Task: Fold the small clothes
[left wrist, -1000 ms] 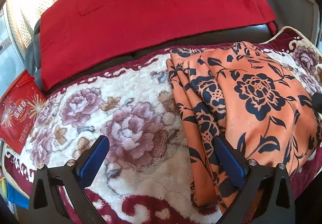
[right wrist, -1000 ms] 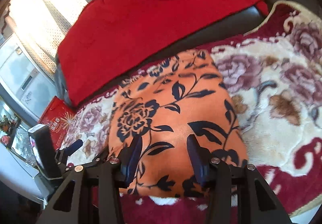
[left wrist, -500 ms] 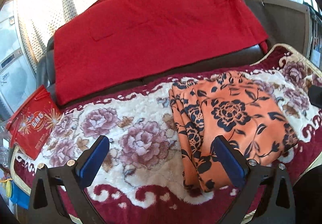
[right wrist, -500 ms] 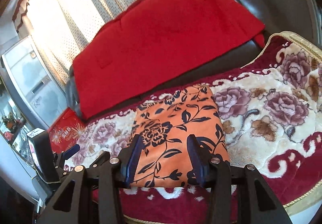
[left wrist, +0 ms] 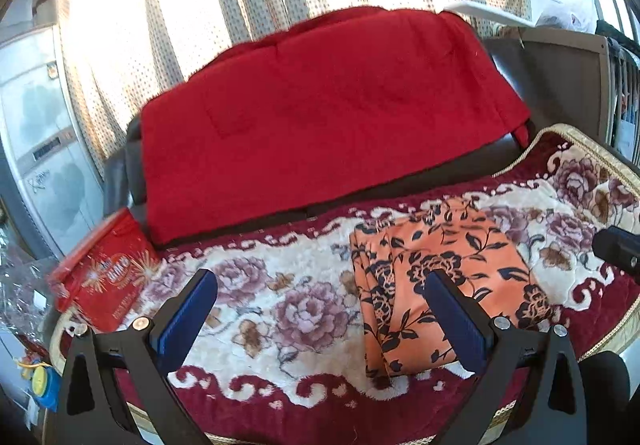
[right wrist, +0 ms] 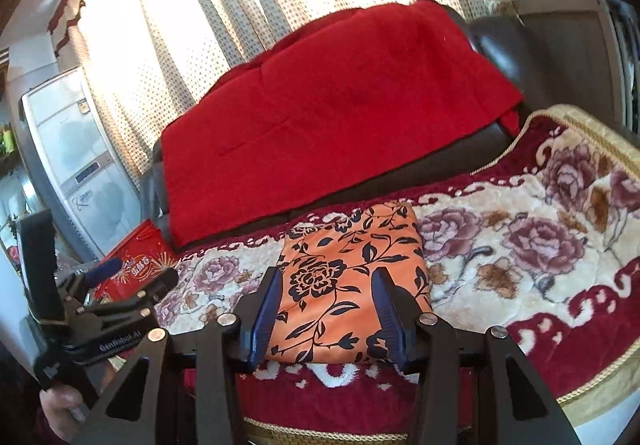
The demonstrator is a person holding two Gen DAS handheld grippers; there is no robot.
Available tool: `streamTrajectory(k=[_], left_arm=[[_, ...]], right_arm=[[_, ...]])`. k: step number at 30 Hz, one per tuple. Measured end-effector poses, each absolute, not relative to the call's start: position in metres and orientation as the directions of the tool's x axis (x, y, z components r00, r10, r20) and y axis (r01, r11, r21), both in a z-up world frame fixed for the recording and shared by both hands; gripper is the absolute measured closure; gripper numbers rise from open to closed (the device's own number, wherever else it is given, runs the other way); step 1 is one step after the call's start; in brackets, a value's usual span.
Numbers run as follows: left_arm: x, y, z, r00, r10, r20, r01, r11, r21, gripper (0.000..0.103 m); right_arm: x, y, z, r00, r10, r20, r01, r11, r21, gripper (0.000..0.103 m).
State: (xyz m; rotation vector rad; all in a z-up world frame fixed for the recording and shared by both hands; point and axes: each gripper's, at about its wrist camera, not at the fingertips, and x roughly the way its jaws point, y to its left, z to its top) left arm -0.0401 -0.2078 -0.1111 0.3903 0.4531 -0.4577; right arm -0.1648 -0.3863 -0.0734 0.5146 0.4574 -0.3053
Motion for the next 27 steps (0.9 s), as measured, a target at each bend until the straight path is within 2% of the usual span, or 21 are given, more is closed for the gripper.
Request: streamTrajectory(k=[12, 27], left_arm=[[-0.067, -0.185, -0.058, 0.814, -0.377, -0.442, 0.483, 0.862, 0.154, 0.0], [-0.084, -0.167, -0.032, 0.847, -0.372, -0.379, 0.449, 0.883, 0.137, 0.0]], right_arm=[[-0.192, -0.37, -0.052, 0.875, -0.178, -0.45, 0.36, 0.862, 0.358, 0.05], [-0.191, -0.354, -0.045, 0.887, -0.16, -0.433, 0.323, 0.884, 0.338, 0.048]])
